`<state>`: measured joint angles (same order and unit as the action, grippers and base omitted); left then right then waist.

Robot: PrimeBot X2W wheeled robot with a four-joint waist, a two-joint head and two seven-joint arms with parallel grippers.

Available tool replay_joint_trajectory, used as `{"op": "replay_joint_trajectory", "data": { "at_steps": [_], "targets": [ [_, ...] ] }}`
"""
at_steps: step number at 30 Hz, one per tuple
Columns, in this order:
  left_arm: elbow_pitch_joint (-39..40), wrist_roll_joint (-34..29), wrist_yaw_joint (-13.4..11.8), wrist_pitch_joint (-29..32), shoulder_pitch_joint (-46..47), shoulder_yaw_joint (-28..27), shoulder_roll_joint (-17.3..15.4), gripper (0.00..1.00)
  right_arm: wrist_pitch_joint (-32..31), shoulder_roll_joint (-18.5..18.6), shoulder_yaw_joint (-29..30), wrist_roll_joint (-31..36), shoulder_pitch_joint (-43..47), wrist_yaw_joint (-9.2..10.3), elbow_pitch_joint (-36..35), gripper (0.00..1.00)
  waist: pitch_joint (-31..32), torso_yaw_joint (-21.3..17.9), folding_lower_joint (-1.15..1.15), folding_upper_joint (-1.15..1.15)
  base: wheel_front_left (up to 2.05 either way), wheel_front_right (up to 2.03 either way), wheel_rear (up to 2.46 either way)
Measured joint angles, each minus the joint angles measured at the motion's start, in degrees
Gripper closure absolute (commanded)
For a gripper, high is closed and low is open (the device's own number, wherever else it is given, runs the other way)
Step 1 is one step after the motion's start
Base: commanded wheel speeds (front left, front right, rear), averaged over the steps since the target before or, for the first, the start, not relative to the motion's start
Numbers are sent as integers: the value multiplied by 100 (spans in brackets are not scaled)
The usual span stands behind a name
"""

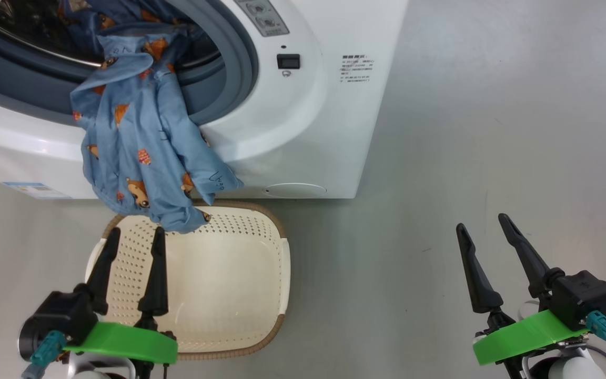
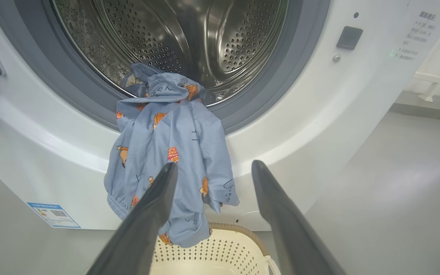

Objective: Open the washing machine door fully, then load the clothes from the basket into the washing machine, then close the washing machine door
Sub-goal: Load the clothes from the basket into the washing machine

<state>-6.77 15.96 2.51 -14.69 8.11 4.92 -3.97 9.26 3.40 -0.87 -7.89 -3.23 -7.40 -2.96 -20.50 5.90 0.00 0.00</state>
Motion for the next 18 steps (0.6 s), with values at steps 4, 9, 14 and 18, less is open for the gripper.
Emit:
{"op": "replay_joint_trajectory", "data": {
  "at_steps": [4, 9, 14, 18],
  "targets": [
    [4, -104, 134, 0, -88, -74, 100, 0, 0, -2, -25, -3, 7, 0, 3, 0, -6, 4, 0, 0, 0, 0, 0],
    [2, -143, 190, 0, -96, -168, 140, 0, 0, -2, -32, -8, 8, 0, 5, 0, -1, 12, 0, 0, 0, 0, 0],
    [-14, -166, 242, 0, -97, -243, 164, 0, -1, -3, -54, -8, 10, 0, 13, 0, -6, 2, 0, 0, 0, 0, 0],
    [-220, -216, 283, 0, -82, -290, 167, 0, -2, -3, -66, -8, 10, 0, 5, 0, -53, -24, 0, 0, 0, 0, 0]
  ]
}}
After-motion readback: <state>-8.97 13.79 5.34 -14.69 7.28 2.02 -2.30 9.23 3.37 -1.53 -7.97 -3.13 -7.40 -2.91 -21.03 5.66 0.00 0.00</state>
